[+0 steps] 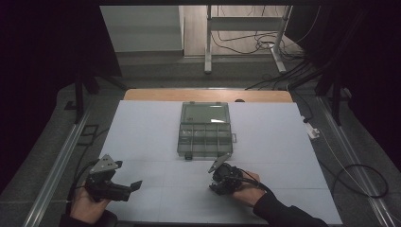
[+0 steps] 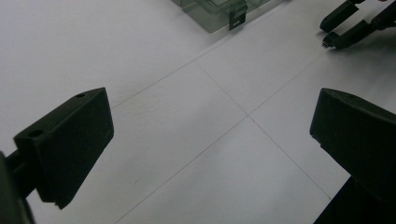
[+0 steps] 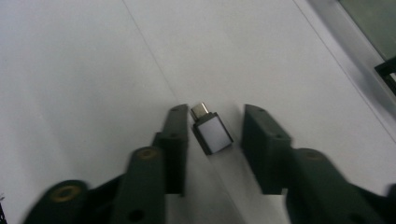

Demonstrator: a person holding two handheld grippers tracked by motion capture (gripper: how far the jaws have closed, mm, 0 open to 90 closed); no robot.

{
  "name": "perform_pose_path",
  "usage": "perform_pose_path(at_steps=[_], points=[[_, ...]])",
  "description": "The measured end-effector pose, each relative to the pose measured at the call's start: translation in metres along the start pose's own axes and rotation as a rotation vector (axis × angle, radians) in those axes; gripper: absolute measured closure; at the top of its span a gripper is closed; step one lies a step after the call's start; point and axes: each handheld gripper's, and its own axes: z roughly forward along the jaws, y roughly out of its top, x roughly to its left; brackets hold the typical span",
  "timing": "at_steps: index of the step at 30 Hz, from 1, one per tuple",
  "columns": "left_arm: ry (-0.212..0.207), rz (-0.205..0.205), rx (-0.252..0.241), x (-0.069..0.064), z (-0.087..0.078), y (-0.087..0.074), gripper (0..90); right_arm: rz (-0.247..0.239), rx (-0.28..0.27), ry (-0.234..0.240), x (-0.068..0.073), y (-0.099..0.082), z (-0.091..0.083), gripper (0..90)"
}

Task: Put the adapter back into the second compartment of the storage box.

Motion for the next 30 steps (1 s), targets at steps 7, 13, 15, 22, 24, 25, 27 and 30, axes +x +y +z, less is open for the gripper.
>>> perform_pose_path(at_steps=[7,13,15,22,24,25,27,30], points=[[0.001,0.001,0.001,0.000,0.000,0.000,0.2,0.010,-0.002,0.004,-0.002,0.000,-0.001,75.2],[0.000,0.001,0.000,0.000,0.000,0.000,0.2,0.021,-0.017,0.000,-0.004,0.000,-0.003,75.2],[0.000,0.001,0.000,0.000,0.000,0.000,0.2,0.031,-0.030,0.005,-0.005,0.000,-0.005,75.3],[0.001,0.001,0.000,0.000,0.000,0.000,0.2,0.045,-0.075,0.019,-0.008,0.001,-0.013,75.3],[0.001,0.001,0.000,0.000,0.000,0.000,0.2,0.050,-0.089,0.025,-0.010,0.002,-0.015,75.3],[0.001,0.000,0.000,0.000,0.000,0.000,0.2,0.057,-0.097,0.025,-0.011,0.002,-0.017,75.3],[0.000,0.000,0.000,0.000,0.000,0.000,0.2,0.064,-0.112,0.027,-0.013,0.002,-0.019,75.3],[0.000,-0.001,-0.001,0.000,0.000,0.000,0.2,0.076,-0.133,0.032,-0.015,0.003,-0.023,75.3]])
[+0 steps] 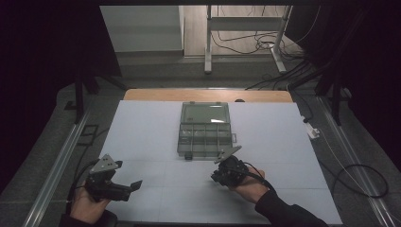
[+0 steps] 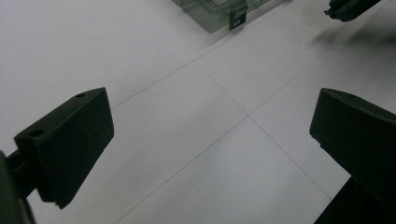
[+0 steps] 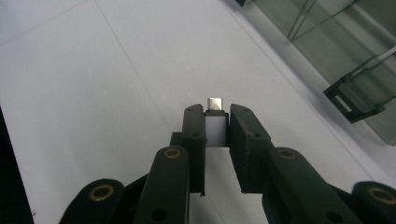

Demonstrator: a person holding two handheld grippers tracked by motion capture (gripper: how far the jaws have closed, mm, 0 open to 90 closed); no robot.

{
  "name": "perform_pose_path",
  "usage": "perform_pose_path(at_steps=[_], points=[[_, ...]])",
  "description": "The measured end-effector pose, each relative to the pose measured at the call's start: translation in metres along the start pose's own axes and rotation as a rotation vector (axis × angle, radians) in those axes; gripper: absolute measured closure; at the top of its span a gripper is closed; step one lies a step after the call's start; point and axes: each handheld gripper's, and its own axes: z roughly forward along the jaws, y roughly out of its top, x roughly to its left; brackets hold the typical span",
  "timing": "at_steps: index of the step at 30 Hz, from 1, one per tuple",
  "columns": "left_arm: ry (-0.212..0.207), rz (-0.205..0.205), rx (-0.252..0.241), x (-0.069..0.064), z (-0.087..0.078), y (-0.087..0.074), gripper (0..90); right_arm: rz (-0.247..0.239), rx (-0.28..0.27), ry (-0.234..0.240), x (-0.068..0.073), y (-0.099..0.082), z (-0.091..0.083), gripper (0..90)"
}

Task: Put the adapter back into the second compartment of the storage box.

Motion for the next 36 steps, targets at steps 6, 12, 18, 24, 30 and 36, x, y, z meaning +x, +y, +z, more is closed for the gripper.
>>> perform_pose_path(at_steps=[6,12,18,24,30,36], points=[[0.000,-0.002,-0.001,0.000,0.000,0.000,0.2,0.013,-0.038,0.005,-0.006,0.005,-0.006,75.4],[-0.001,-0.005,-0.002,0.000,0.000,0.000,0.3,0.035,-0.067,0.012,-0.011,0.011,-0.010,75.3],[-0.001,-0.006,-0.002,0.001,0.000,0.000,0.3,0.039,-0.087,0.012,-0.014,0.016,-0.012,75.3],[-0.001,-0.005,-0.001,0.001,0.000,0.000,0.3,0.054,-0.103,0.009,-0.018,0.022,-0.014,75.3],[-0.002,-0.010,-0.004,0.001,0.000,0.000,0.2,0.063,-0.116,0.011,-0.022,0.028,-0.015,75.3],[-0.005,-0.012,-0.005,0.002,0.000,0.000,0.2,0.072,-0.127,0.006,-0.027,0.036,-0.014,75.4]])
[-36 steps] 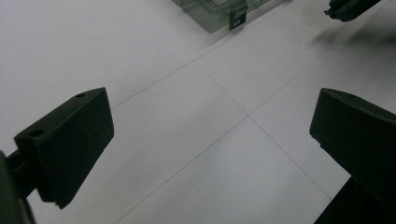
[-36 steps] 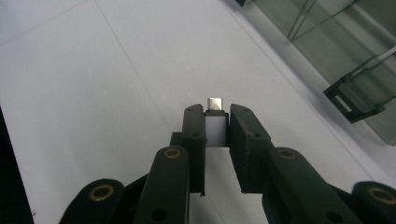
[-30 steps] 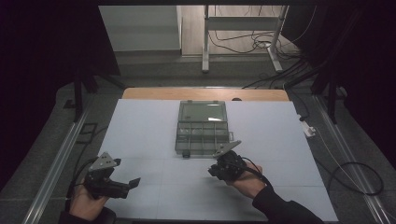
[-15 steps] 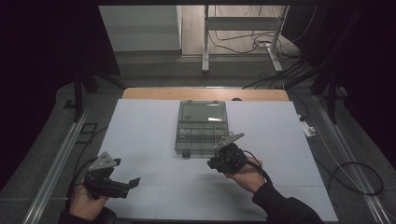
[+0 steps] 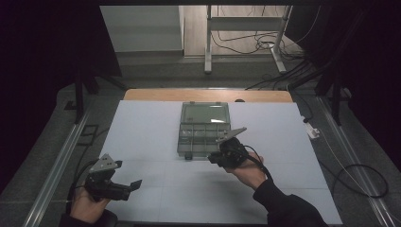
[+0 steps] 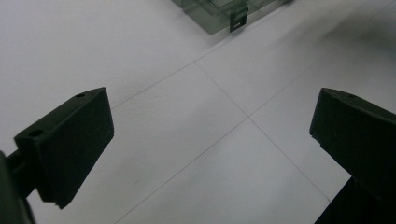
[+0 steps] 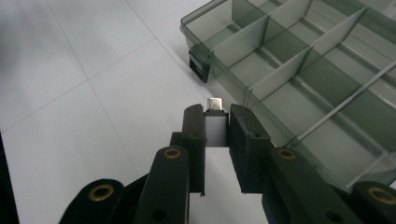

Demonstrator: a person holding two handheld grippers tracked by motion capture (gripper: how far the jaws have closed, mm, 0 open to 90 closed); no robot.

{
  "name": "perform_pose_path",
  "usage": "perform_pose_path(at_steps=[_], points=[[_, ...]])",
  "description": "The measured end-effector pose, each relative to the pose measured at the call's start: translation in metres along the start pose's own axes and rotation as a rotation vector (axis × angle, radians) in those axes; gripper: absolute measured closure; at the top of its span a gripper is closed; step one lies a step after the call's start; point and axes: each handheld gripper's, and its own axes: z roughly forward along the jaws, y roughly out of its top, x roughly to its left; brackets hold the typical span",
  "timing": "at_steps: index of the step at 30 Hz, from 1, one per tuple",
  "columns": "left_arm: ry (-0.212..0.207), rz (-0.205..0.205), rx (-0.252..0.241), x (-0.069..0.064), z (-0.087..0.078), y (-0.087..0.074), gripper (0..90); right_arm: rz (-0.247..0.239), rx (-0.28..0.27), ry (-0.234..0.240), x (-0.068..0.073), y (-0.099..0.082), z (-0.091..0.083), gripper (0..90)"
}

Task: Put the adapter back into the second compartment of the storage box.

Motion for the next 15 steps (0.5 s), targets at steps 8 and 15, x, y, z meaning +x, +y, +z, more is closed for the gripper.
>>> perform_pose_path(at_steps=[8,15], points=[[-0.002,-0.002,-0.001,0.000,0.000,0.000,0.3,0.001,-0.008,-0.007,-0.005,0.009,0.005,75.3],[-0.004,-0.003,-0.002,0.001,0.000,0.000,0.4,0.003,-0.016,-0.023,-0.010,0.018,0.010,75.3]])
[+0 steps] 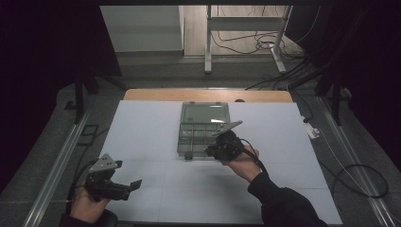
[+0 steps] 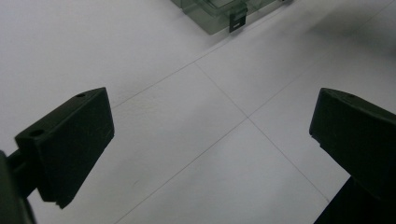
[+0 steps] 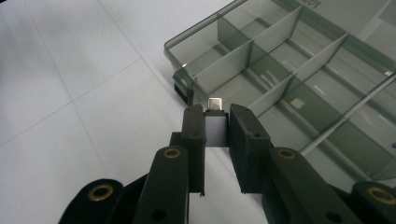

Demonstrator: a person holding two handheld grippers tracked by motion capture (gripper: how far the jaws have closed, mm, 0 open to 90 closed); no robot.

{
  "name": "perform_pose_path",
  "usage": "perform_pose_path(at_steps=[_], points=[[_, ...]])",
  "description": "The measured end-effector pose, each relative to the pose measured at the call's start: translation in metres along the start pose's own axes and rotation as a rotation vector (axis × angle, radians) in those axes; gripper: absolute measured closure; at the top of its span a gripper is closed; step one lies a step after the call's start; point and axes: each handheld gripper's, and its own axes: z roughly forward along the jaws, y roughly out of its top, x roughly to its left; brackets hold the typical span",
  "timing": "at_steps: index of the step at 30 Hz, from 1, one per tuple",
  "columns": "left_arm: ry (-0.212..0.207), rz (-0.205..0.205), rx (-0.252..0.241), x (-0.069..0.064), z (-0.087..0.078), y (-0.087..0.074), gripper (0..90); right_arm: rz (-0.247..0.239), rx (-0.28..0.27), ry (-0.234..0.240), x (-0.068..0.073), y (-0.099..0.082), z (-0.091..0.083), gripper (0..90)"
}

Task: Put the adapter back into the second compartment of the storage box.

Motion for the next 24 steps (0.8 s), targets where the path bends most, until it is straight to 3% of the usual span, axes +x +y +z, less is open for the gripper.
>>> perform_pose_path(at_steps=[24], points=[[-0.008,-0.001,-0.004,0.001,0.000,0.000,0.5,0.034,-0.020,-0.031,-0.017,0.021,0.018,75.3]])
